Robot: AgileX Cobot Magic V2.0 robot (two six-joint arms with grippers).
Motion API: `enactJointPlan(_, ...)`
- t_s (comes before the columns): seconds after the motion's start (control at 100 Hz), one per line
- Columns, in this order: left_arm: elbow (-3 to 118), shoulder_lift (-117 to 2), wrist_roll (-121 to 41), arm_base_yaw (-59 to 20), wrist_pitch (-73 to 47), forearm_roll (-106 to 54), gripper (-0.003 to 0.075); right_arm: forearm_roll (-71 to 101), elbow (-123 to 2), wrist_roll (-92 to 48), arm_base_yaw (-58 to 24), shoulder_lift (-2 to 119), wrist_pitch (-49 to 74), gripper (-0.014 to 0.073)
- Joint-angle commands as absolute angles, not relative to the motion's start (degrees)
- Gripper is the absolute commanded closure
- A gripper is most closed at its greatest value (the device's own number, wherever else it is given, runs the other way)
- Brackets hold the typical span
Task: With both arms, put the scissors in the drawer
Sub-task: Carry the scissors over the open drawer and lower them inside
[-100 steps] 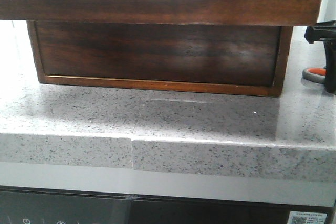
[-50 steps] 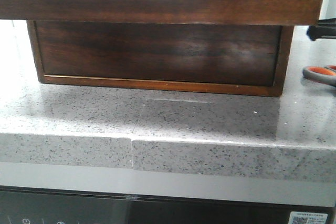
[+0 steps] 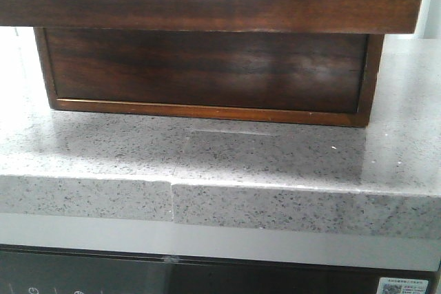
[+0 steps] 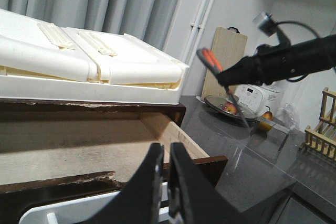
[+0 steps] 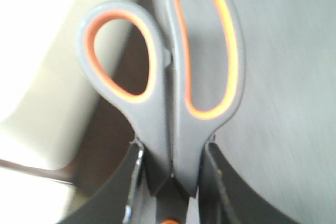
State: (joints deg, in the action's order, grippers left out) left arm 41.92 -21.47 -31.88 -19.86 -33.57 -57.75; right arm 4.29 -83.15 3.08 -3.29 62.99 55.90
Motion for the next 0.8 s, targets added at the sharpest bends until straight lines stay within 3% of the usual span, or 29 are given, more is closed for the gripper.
enactJointPlan(0.0, 43.84, -21.83, -31.88, -19.79, -31.26, -60.24, 0.074, 7.29, -89.76, -1.03, -5.71, 61.93, 52.34, 0.0661)
enactJointPlan(0.47, 43.84, -21.83, -31.88, -19.79, -31.31, -60.24, 0.074, 11.52, -100.28, -21.63, -32.49, 71.09, 47.61, 0.0661)
enactJointPlan(0.79, 43.84, -21.83, -31.88, -19.79, -31.4, -60.24, 0.074, 11.26, -100.28, -29.03, -38.23, 81.8, 48.56, 0.0661)
